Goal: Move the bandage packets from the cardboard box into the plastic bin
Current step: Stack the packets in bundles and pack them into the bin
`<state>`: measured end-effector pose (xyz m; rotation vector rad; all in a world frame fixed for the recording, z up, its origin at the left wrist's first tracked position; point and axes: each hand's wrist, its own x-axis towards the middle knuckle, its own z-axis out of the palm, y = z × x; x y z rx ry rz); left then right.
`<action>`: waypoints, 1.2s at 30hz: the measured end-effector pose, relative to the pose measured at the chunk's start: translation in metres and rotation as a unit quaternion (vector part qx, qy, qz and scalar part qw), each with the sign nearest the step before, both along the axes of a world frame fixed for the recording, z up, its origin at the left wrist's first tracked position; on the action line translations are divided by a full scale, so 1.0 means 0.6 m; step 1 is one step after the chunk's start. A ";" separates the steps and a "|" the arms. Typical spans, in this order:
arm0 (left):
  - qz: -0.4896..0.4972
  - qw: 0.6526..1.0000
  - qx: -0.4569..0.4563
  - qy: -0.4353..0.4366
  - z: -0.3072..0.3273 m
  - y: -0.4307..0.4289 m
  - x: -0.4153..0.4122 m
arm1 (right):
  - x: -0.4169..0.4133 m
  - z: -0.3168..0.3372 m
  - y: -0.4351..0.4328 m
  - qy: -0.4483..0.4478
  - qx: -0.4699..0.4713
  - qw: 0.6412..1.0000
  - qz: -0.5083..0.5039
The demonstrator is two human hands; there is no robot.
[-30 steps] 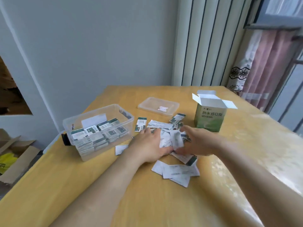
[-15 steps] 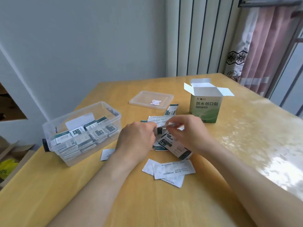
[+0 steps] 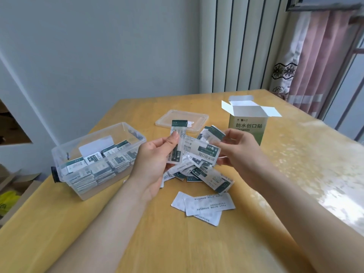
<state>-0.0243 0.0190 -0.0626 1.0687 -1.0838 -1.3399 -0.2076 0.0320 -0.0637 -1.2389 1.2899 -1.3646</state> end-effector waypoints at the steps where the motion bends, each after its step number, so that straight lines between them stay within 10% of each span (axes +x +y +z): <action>1: -0.003 1.000 -0.006 0.003 0.000 0.001 -0.002 | 0.002 0.002 0.001 0.009 -0.004 1.000 0.003; 12: 0.052 0.970 -0.185 -0.148 -0.011 0.011 -0.016 | 0.043 -0.002 0.024 -0.007 0.032 0.978 0.206; 20: 0.044 0.993 -0.104 -0.027 -0.010 0.012 -0.022 | 0.058 -0.008 0.022 -0.091 0.006 0.992 0.082; 23: 0.000 0.985 -0.125 -0.116 -0.023 0.014 -0.032 | 0.073 -0.013 0.028 -0.068 -0.021 0.994 0.079; 28: 0.002 0.917 -0.259 -0.303 -0.023 0.009 -0.025 | 0.058 -0.007 0.017 -0.065 -0.016 0.998 0.010; 33: -0.075 0.734 -0.136 -0.661 -0.031 -0.004 0.003 | 0.010 0.020 0.011 -0.240 0.024 0.970 0.020; 36: -0.089 0.707 -0.144 -0.687 -0.035 -0.003 0.003 | 0.003 0.015 0.009 -0.244 0.061 0.966 0.055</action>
